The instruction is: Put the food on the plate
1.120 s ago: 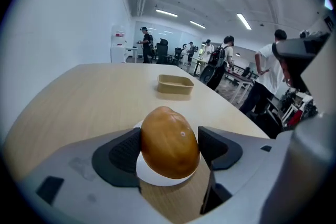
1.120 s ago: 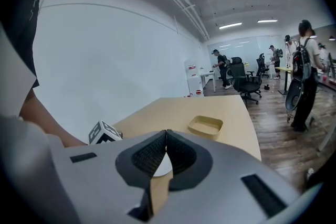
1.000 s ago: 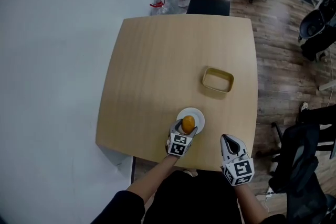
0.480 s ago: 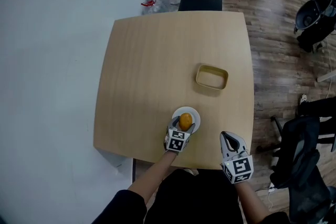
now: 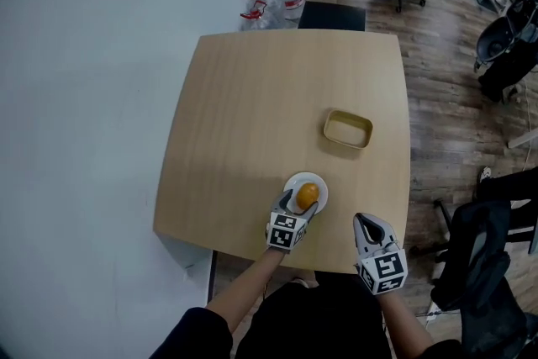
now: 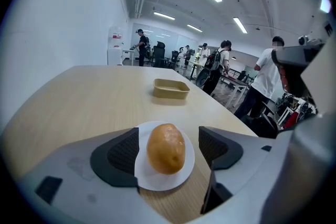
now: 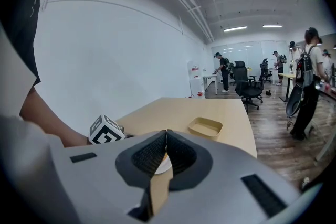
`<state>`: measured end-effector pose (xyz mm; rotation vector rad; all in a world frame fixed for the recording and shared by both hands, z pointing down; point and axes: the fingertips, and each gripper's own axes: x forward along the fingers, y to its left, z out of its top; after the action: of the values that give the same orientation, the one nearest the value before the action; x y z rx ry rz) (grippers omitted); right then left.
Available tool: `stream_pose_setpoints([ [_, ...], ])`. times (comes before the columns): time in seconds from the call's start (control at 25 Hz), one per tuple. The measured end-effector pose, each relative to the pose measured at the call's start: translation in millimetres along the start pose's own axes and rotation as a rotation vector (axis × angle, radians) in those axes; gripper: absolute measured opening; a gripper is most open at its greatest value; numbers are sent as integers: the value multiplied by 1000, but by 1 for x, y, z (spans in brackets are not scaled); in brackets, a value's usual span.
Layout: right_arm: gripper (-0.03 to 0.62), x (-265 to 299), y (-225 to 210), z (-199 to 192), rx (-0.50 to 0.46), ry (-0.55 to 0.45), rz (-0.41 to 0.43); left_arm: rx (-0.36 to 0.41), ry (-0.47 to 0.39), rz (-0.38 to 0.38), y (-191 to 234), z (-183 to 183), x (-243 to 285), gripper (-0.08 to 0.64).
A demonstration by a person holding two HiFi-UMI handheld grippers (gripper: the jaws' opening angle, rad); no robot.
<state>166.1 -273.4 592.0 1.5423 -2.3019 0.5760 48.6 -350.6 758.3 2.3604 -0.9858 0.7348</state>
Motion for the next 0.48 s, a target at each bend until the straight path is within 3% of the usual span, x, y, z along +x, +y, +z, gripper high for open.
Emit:
stream_pose_setpoints([
  [0.48,60,-48,57,-2,-19,-71,-24,-63,-209,6,-35,28,-125,328],
])
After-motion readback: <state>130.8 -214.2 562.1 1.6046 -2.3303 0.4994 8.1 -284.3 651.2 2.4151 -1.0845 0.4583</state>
